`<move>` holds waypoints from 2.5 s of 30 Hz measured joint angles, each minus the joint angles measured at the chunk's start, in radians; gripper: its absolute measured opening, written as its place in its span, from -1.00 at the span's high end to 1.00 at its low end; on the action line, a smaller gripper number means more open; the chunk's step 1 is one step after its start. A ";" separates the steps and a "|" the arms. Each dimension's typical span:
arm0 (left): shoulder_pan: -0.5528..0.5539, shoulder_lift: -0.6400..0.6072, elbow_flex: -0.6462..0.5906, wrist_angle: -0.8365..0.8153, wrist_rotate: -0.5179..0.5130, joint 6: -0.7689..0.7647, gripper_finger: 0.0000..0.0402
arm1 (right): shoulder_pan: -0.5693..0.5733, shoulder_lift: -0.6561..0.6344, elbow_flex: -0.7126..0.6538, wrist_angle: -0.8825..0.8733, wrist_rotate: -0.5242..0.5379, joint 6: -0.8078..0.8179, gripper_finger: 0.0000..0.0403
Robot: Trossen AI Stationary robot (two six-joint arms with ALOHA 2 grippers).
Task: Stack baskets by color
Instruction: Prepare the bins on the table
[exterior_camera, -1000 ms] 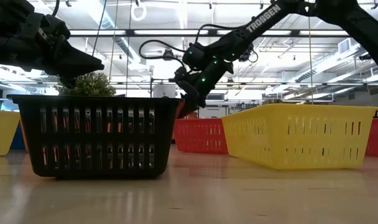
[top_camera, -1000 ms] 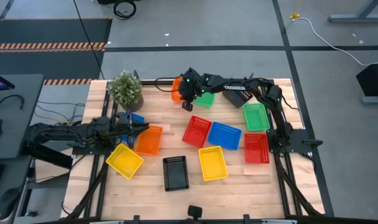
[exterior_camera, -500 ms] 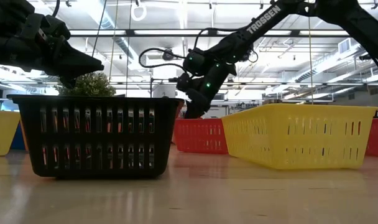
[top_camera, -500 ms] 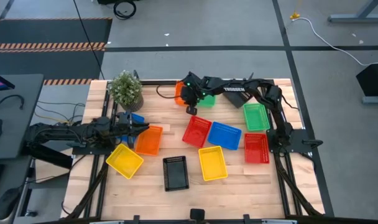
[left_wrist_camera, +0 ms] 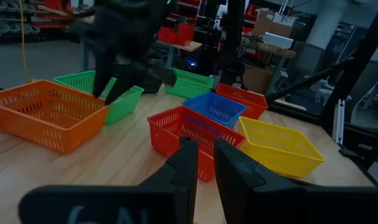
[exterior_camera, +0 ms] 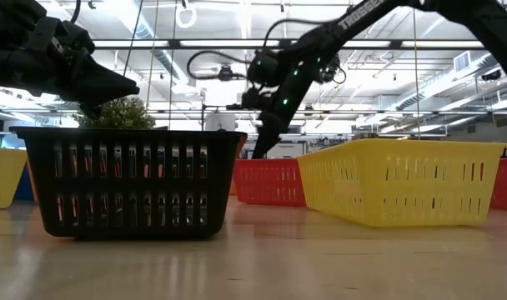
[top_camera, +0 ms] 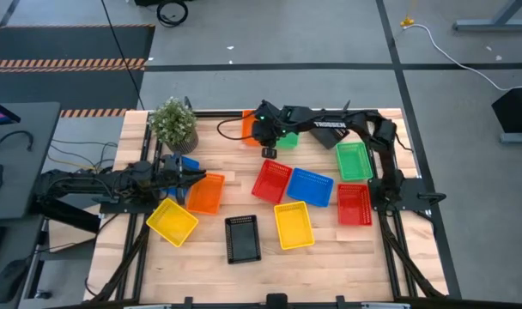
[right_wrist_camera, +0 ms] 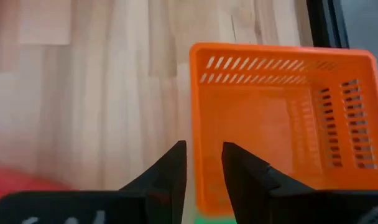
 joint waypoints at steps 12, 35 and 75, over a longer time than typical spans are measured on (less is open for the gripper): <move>0.000 0.000 0.000 -0.006 0.000 -0.001 0.73 | 0.010 -0.171 -0.154 -0.117 -0.061 0.019 0.47; 0.000 0.000 0.000 -0.006 0.000 0.000 0.74 | -0.005 -0.237 -0.342 0.085 0.132 0.031 0.47; 0.000 0.000 0.001 0.002 0.000 0.002 0.74 | -0.004 -0.166 -0.386 0.269 0.081 -0.052 0.95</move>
